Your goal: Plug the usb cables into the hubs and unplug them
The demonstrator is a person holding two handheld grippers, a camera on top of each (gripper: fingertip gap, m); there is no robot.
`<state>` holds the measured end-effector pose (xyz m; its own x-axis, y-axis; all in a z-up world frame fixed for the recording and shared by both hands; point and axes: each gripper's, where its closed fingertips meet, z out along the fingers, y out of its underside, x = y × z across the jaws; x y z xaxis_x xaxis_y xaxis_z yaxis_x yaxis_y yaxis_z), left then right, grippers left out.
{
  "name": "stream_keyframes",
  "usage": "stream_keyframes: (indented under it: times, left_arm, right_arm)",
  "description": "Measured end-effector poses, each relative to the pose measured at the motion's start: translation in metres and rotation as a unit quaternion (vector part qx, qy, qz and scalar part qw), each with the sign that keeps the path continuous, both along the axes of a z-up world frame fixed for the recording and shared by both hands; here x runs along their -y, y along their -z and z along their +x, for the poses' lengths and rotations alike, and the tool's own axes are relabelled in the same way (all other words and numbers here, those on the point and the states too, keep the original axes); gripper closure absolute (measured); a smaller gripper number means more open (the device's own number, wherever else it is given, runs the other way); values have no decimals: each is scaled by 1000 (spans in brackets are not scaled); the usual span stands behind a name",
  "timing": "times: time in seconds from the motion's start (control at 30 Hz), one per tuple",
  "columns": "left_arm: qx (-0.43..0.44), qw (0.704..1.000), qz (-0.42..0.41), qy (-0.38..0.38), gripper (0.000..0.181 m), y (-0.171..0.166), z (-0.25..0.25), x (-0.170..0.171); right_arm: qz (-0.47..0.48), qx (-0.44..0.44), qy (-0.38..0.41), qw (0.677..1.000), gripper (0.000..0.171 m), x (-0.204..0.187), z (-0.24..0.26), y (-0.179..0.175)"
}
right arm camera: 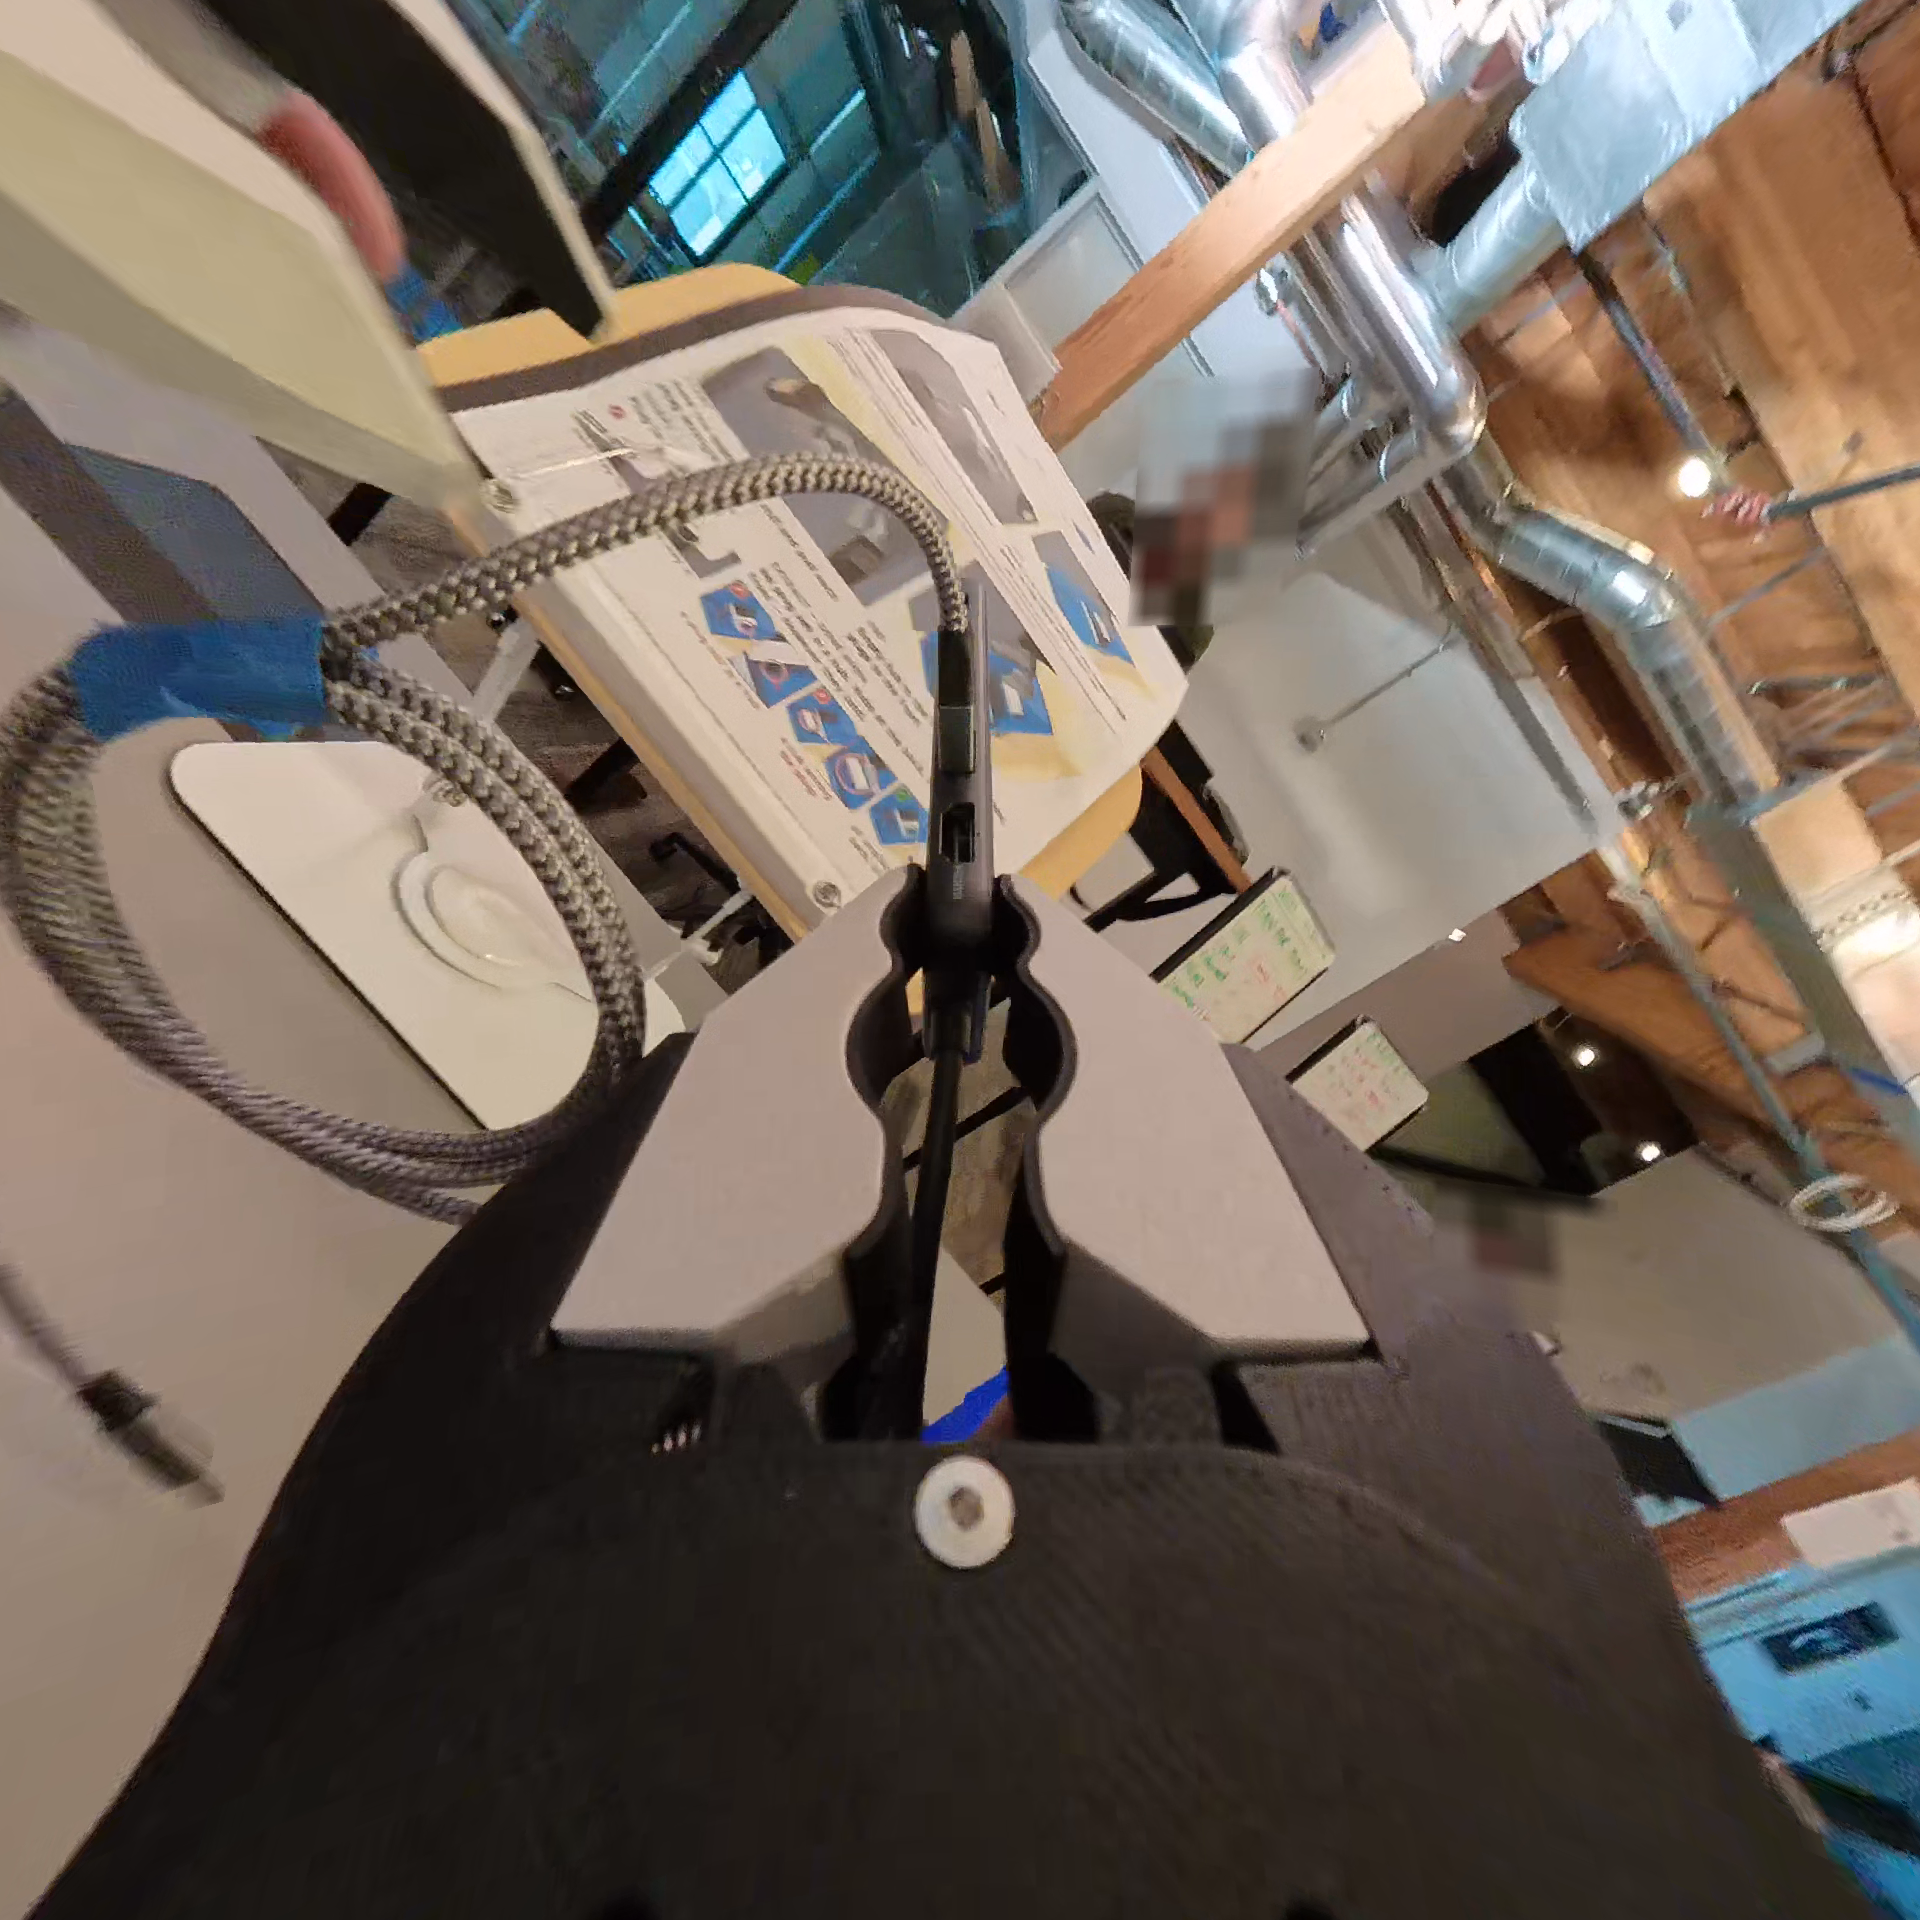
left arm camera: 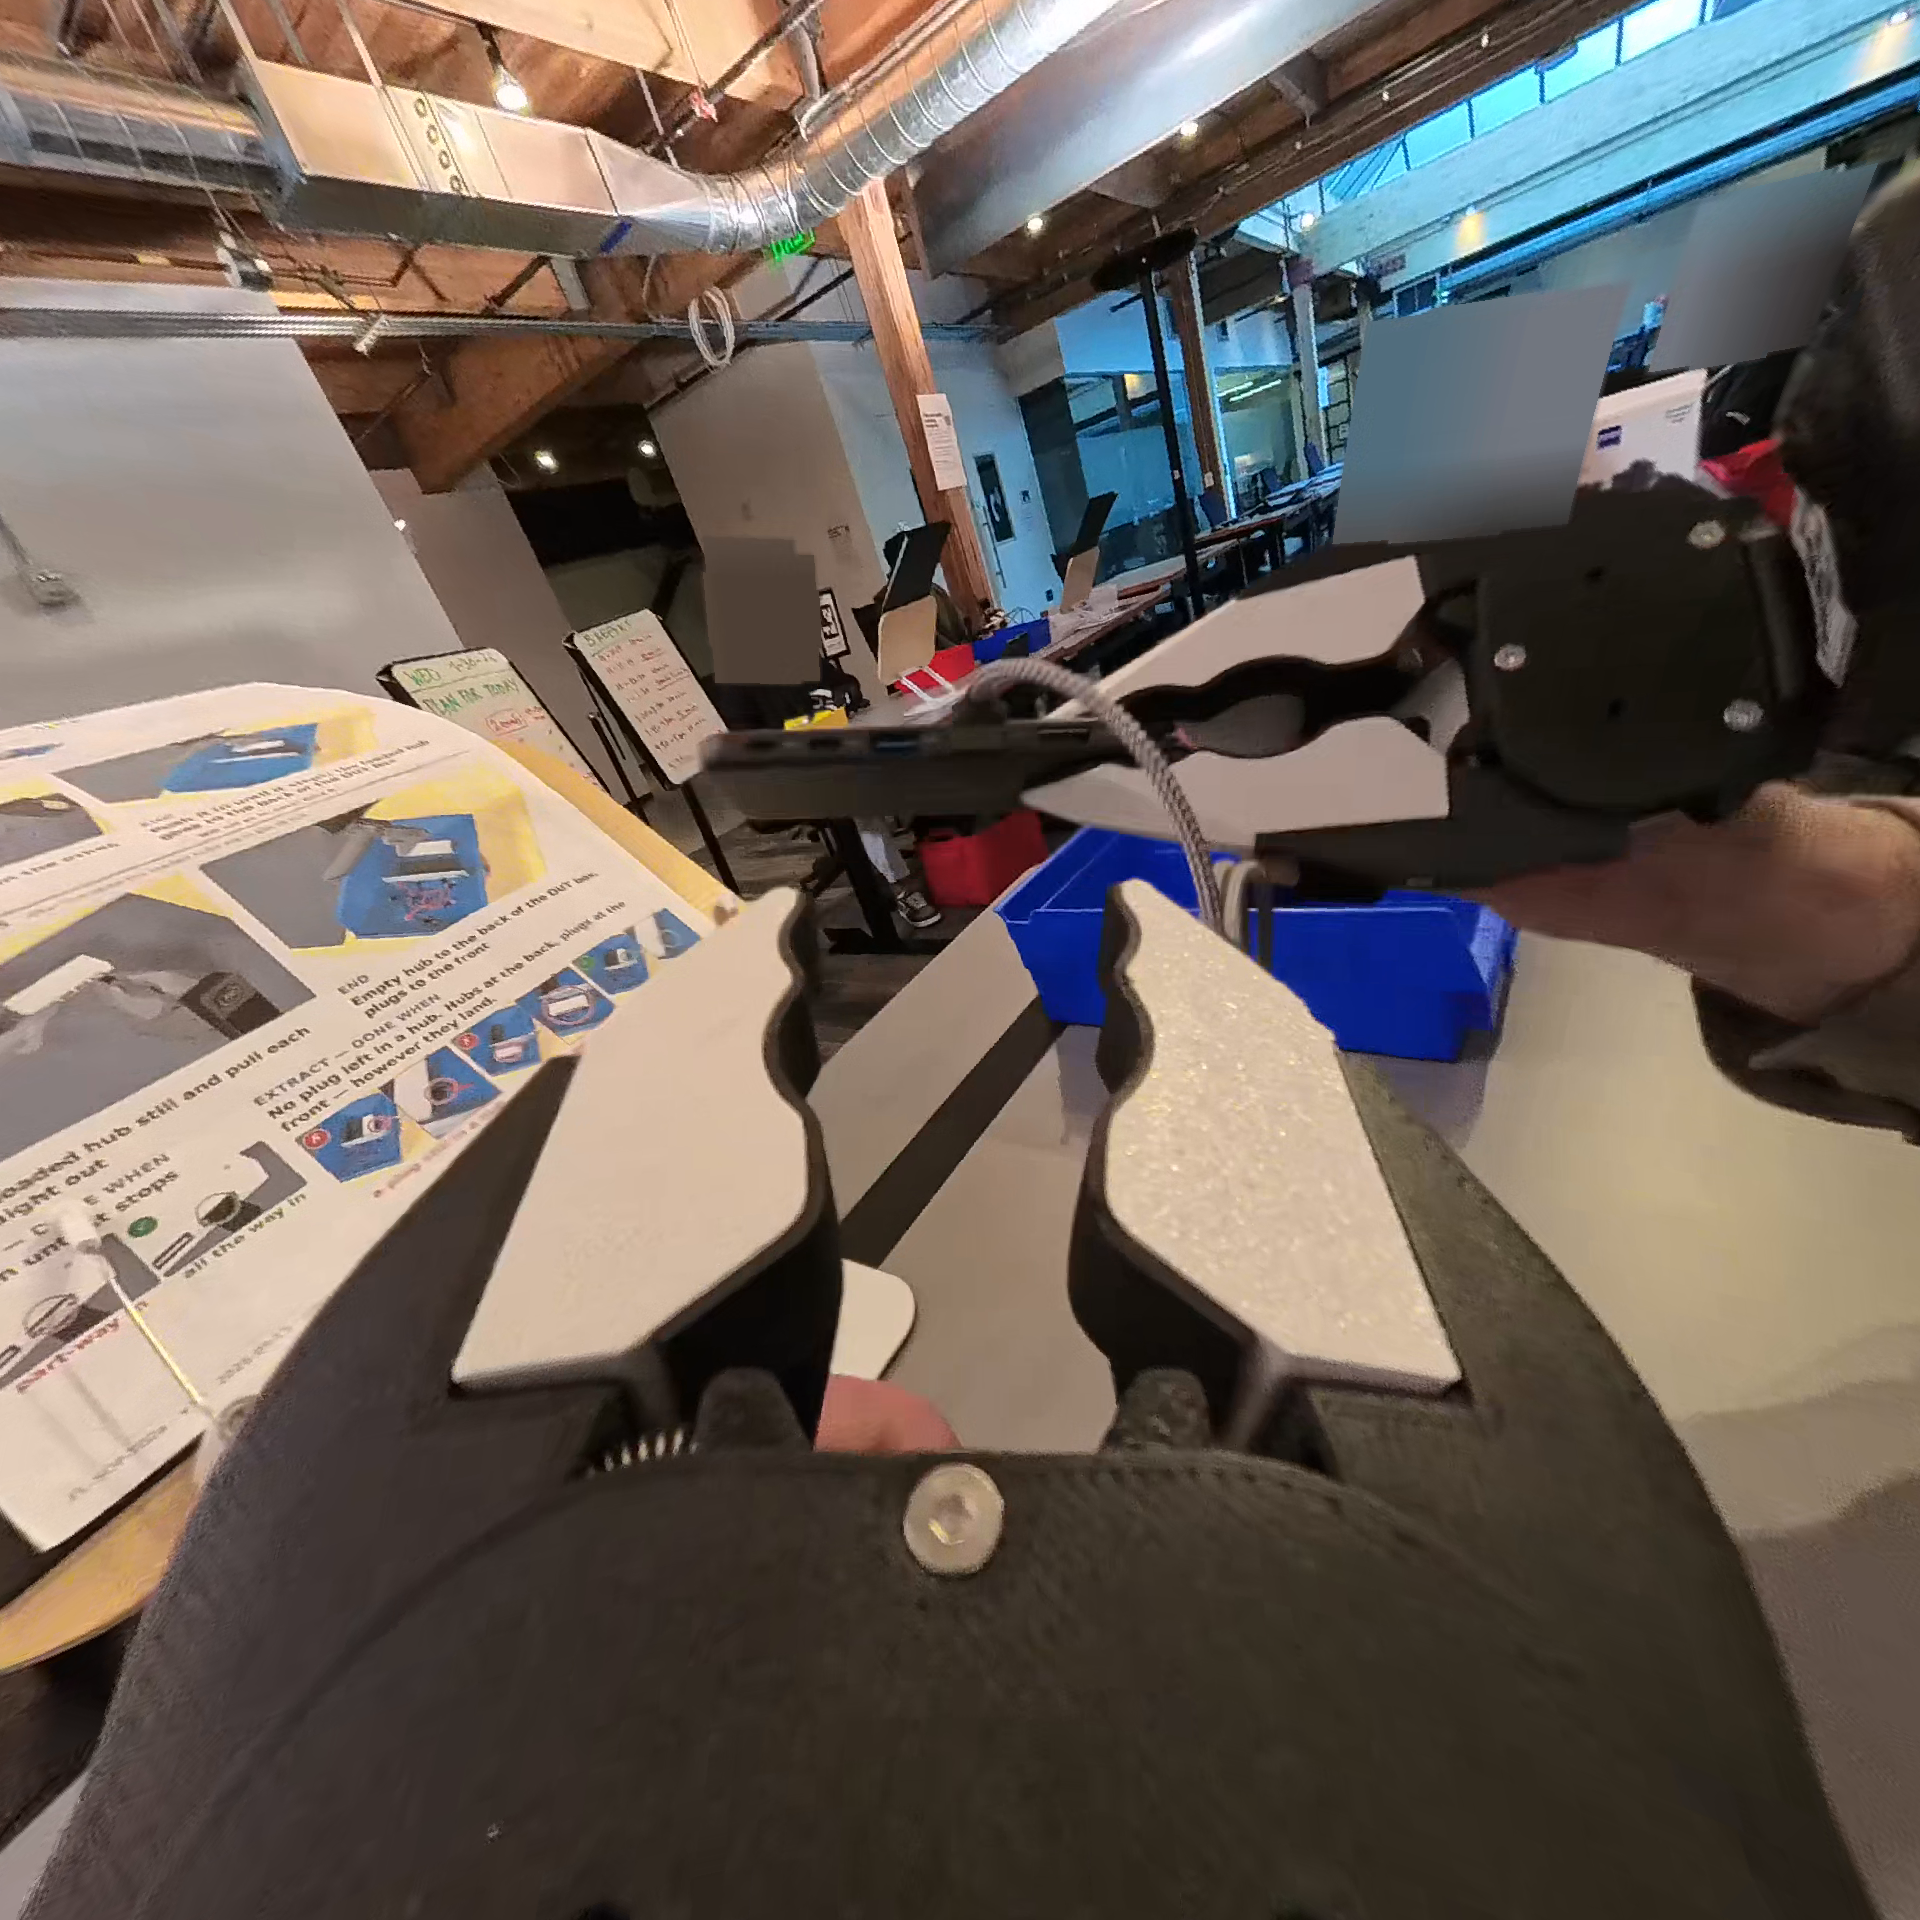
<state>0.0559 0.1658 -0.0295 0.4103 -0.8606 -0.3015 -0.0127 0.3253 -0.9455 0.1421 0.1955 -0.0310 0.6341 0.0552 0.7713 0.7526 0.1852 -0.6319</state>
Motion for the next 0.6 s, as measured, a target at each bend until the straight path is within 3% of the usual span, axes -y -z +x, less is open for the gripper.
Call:
stream_keyframes:
  times: [0.17, 0.33, 0.6]
  left_arm:
    - [-14, 999, 34, -31, 144, -2, -8, -8]
    - [-5, 999, 30, -45, 145, -6, -14, -14]
    - [-12, 998, 17, -54, 144, 1, -19, -27]
  right_arm:
    - [-58, -63, 32, 996, 162, -6, 52, -7]
    - [-139, -127, 53, 981, 162, -11, 114, -7]
    - [-220, -46, 144, 964, 161, -25, 227, -22]
